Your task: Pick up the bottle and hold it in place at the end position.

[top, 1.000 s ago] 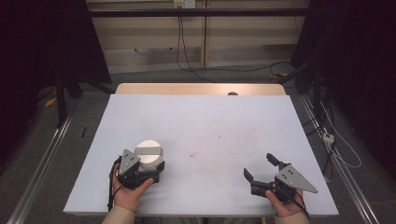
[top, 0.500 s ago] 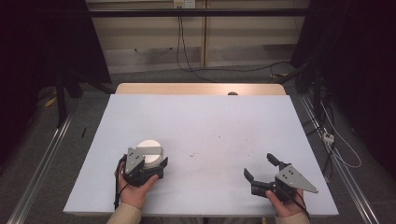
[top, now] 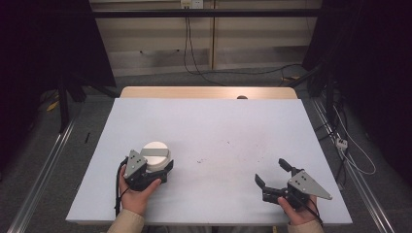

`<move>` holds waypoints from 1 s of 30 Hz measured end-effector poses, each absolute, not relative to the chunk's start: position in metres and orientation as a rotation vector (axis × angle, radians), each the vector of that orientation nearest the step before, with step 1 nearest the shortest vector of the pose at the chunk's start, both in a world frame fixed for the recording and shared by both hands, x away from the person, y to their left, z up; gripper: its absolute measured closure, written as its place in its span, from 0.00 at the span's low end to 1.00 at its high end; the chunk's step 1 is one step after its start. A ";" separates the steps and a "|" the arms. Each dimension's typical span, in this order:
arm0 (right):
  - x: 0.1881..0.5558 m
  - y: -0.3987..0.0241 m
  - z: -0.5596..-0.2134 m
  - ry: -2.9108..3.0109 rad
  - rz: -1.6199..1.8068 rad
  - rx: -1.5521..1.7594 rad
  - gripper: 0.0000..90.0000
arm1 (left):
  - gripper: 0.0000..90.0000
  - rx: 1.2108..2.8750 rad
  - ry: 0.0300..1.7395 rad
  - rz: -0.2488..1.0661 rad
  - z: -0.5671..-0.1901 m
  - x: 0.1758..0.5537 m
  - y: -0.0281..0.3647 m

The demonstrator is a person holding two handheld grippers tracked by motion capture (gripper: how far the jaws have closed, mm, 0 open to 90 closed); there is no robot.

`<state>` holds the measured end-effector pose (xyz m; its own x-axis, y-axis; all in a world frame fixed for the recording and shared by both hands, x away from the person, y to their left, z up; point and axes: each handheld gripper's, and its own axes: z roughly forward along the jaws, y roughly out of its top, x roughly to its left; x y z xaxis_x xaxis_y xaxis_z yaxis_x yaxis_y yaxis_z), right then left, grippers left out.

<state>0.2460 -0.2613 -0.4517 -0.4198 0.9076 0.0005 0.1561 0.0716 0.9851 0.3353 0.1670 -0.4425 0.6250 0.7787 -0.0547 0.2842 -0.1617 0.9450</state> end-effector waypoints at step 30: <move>0.254 -0.267 -0.447 1.699 1.402 1.077 0.04 | 0.21 1.777 0.719 0.442 -0.421 0.376 0.121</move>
<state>0.2537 -0.2675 -0.4475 -0.4297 0.9030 0.0040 0.1757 0.0792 0.9813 0.3763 0.1212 -0.4207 0.7452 0.6646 -0.0558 0.2505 -0.2014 0.9469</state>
